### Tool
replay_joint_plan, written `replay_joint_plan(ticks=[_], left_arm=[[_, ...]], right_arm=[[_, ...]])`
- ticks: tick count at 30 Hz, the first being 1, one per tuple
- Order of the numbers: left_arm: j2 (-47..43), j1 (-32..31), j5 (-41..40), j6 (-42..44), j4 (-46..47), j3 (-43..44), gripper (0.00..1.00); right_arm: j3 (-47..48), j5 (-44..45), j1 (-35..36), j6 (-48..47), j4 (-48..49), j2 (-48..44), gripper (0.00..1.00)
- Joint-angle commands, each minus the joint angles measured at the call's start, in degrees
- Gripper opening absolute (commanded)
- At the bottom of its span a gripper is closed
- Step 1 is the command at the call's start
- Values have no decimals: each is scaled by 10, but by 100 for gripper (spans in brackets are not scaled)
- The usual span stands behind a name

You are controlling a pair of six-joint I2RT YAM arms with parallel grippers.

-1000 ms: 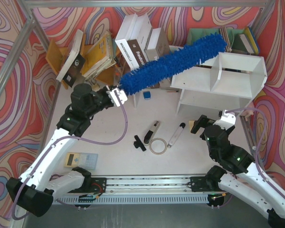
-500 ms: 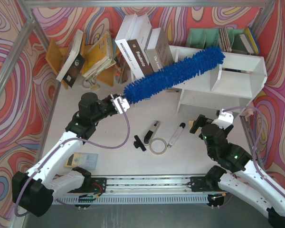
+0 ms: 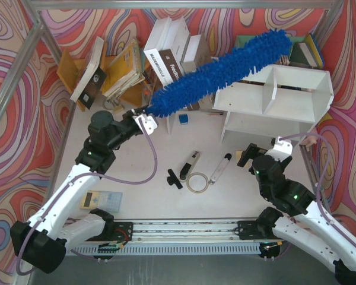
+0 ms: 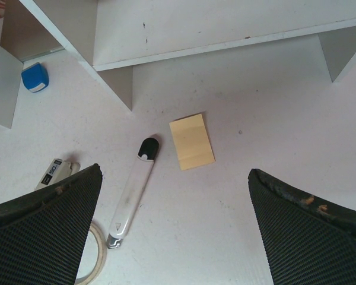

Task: Dust the bookshelf with a duster

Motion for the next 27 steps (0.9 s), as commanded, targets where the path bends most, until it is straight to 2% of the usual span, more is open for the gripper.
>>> replay_joint_plan(ticks=[1,8,16,27], left_arm=[[7,5,20,-26,49,-7,0],[10,-1,23,-86,131,-85,0],[24,-36,23,-107,158,-130,0],[-1,-31,4,-85,91,-46,0]], right_arm=[[7,15,-1,9,-5,-8,99],[6,16,-1,7,-2,-8,99],[5,17,-1,5,0,-3,99],[5,16,-1,5,1,-10,99]])
